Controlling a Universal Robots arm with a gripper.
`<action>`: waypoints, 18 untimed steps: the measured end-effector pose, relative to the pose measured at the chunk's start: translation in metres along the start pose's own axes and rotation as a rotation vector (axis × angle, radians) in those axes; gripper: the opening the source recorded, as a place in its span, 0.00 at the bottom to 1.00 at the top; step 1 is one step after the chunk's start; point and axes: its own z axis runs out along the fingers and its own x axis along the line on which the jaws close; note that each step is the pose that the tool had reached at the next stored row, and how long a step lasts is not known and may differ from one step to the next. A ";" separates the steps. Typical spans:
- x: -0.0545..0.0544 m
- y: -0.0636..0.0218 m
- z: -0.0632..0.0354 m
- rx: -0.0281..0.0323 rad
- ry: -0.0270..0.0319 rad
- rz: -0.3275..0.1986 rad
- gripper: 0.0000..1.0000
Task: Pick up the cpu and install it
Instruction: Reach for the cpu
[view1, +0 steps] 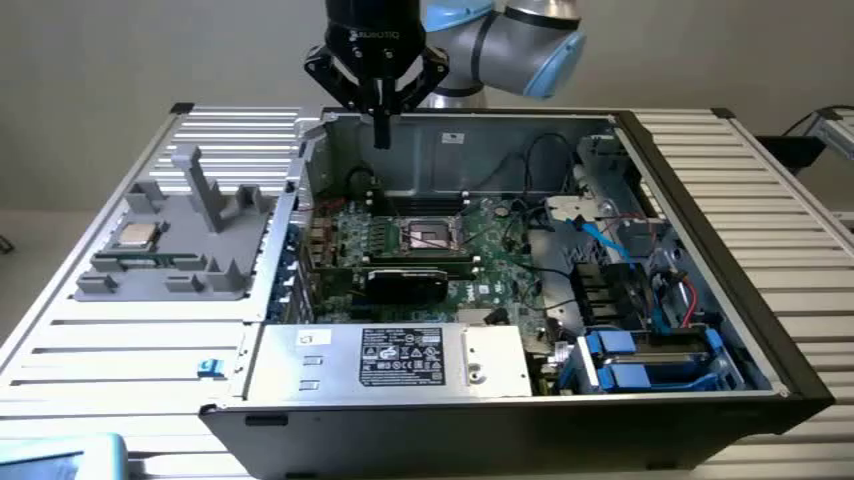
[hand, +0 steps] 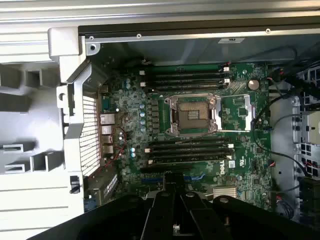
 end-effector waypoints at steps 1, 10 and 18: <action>0.000 0.0000 0.0000 0.0000 0.0000 0.000 0.11; 0.000 0.0000 0.0000 0.0000 0.0000 0.000 0.11; 0.007 -0.0005 -0.0002 0.0000 -0.0002 0.000 0.11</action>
